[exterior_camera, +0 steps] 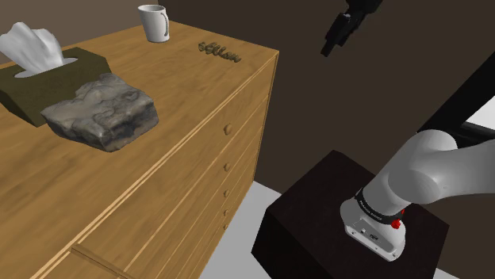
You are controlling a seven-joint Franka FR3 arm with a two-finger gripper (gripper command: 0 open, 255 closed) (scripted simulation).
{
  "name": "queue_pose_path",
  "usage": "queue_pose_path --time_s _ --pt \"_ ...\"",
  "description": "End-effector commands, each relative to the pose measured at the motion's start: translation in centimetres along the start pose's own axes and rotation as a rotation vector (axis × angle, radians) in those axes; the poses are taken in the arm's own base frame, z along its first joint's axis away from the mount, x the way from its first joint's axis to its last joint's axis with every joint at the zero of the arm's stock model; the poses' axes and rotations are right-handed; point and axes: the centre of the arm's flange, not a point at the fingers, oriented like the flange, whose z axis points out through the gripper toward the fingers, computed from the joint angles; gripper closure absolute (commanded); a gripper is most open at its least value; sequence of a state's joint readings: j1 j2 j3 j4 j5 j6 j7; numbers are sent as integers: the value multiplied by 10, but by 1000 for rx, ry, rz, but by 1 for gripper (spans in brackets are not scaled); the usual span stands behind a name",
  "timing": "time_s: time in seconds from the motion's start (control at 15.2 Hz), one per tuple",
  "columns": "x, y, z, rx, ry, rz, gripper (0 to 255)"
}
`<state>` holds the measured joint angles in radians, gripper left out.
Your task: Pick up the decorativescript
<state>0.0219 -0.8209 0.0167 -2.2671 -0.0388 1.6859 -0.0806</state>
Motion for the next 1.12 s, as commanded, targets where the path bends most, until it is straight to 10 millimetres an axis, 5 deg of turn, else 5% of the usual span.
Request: queue_pose_path --time_s 0.0,1.06 --pt "0 0 0 0 0 0 0" --pt "209 -67 63 32 -133 3 0"
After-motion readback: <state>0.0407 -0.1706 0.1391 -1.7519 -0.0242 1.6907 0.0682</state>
